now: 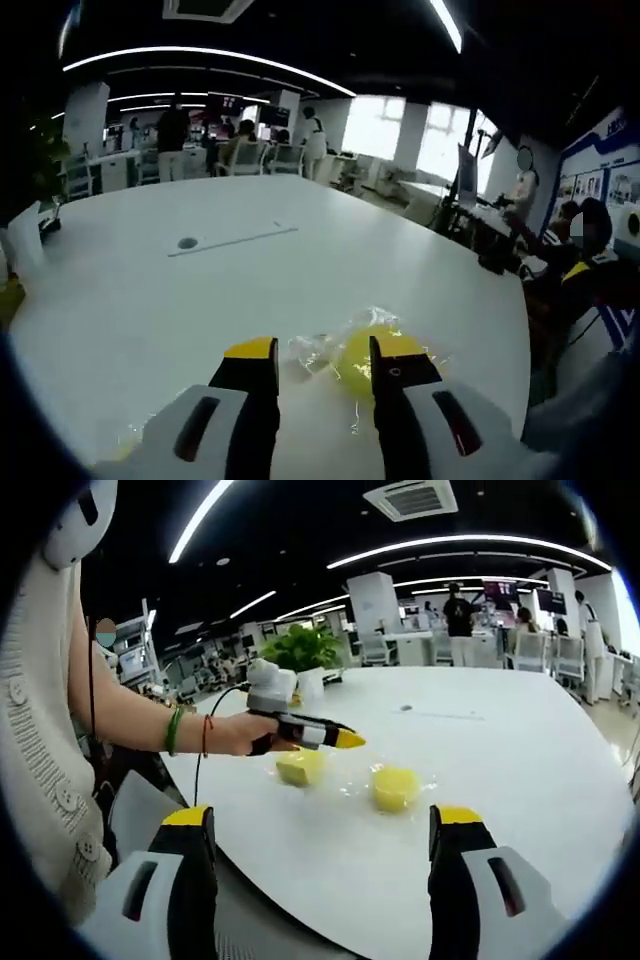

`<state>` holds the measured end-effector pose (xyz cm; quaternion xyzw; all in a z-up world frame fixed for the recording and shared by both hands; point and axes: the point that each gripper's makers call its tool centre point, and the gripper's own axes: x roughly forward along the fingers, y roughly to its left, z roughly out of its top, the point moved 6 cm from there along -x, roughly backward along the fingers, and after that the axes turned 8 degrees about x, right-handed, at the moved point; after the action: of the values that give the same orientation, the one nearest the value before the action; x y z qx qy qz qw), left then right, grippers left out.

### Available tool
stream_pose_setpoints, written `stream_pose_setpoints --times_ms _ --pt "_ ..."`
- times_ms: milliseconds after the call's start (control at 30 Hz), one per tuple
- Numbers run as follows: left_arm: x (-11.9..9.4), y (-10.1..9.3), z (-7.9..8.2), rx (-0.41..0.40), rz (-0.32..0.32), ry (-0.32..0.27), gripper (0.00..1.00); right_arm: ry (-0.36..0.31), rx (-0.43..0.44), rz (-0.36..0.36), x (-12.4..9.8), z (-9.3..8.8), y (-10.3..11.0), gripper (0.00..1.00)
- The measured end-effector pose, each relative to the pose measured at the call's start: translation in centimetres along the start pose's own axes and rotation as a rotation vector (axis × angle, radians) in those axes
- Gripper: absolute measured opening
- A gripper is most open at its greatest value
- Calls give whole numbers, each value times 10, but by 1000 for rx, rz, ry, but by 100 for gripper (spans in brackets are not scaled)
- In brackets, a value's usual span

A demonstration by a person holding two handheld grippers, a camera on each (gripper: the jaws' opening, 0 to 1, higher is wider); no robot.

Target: Compare the silicone blocks by pressing each to a similar depth, holding the contact briefly, and releasing to observe deformation and rebound differences across the visible hardness samples.

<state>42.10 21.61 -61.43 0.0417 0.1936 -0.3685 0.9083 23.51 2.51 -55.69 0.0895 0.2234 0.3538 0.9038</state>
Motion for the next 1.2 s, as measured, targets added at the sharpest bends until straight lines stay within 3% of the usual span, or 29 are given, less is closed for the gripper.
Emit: stream_pose_setpoints --times_ms 233,333,533,667,800,1000,1100,1200 --pt "-60 -19 9 75 -19 -57 44 -7 -55 53 6 8 16 82" --pt "-80 -29 10 164 -48 -113 46 -15 -62 73 10 10 21 82" --pt "-124 -47 -2 118 -66 -118 53 -19 -83 118 16 11 35 82" --pt "-152 -56 -8 173 -34 -108 59 -11 -83 145 18 7 42 82" --pt "-174 -61 -12 173 -6 -102 64 -10 -88 155 16 4 45 80" --pt "-206 -58 -16 138 52 -128 64 23 -65 147 15 0 45 80" --pt "-223 -55 -24 165 45 -91 58 48 -30 145 12 1 44 81" --pt "-236 -49 -26 149 52 -91 58 38 -47 138 9 4 43 81"
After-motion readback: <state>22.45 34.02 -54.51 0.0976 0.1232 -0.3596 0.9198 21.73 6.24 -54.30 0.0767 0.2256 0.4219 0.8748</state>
